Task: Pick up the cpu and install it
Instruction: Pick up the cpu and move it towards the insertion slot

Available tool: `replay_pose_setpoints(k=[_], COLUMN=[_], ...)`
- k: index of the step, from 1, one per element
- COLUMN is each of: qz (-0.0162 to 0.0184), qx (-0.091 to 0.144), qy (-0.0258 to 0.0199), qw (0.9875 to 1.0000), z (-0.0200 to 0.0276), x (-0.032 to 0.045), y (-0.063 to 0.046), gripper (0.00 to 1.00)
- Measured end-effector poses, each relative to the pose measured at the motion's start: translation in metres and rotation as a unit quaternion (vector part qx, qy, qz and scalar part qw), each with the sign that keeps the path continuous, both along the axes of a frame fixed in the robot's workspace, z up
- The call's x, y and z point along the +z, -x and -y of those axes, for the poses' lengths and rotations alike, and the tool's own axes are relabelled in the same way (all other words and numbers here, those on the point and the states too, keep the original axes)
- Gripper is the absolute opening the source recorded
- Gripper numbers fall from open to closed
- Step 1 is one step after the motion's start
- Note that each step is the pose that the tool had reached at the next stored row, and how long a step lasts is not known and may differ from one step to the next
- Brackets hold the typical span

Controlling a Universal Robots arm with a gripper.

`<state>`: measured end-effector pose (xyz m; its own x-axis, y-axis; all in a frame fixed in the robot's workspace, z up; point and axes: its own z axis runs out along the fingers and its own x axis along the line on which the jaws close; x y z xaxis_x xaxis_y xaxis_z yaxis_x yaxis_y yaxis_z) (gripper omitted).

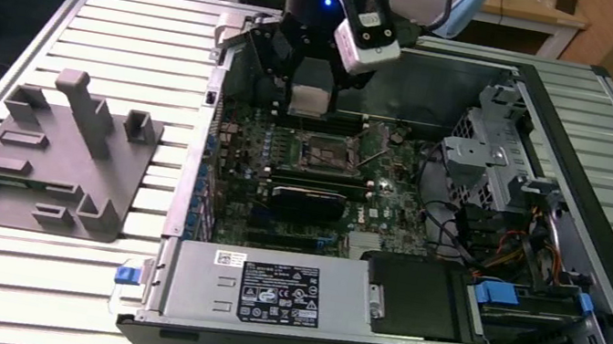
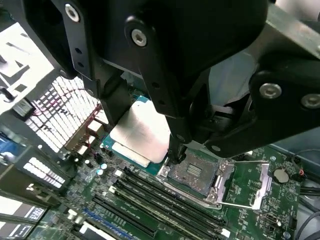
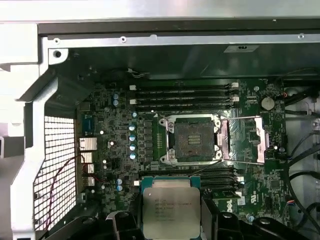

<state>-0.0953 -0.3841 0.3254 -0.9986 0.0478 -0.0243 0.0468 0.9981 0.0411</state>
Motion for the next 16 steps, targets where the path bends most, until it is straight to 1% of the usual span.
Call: replay_pose_setpoints(k=[6, 7, 15, 16], qz=[0.0, 0.0, -0.0001, -0.0002], qx=[0.0, 0.0, 0.0, 0.0], qy=[0.0, 0.0, -0.0001, 0.0001], qw=[1.0, 1.0, 1.0, 1.0], z=[-0.0057, -0.0075, -0.0128, -0.014], x=[-0.0108, -0.0142, -0.0285, -0.032], y=[-0.008, -0.011, -0.025, -0.027], gripper=[0.55, 0.55, 0.55, 0.55])
